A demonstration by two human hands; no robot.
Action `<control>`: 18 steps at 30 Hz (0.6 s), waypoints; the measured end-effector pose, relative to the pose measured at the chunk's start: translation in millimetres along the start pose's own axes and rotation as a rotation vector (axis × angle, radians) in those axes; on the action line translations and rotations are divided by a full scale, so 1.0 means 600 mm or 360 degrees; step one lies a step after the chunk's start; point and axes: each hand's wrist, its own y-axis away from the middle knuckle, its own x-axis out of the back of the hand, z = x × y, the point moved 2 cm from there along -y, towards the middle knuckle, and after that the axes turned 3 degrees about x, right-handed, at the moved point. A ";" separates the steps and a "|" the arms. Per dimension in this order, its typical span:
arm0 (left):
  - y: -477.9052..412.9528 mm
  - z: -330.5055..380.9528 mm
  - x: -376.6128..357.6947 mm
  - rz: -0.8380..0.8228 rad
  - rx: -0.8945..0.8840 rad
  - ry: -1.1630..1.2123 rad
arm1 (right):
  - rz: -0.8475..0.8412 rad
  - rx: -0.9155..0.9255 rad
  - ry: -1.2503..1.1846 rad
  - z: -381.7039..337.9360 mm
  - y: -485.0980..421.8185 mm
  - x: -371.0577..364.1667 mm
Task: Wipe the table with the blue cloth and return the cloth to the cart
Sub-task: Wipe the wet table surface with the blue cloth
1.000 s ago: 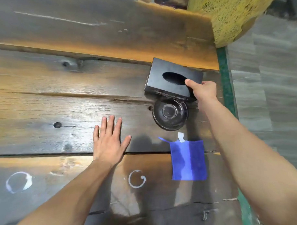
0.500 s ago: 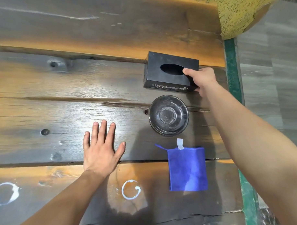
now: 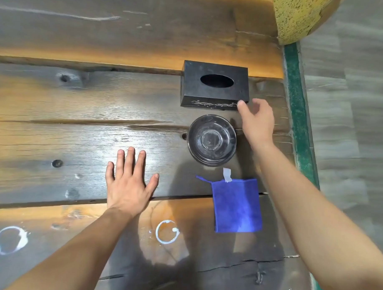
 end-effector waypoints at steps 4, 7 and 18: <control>-0.006 0.000 0.007 -0.0097 0.0008 0.0052 | 0.0078 0.0333 0.0252 0.103 0.200 0.032; -0.009 -0.002 0.018 -0.0212 0.0011 0.0138 | -0.0092 0.0260 0.0603 0.176 0.309 0.033; 0.116 -0.056 0.102 -0.0073 0.0027 0.0412 | -0.0273 0.0323 0.1087 0.239 0.384 -0.016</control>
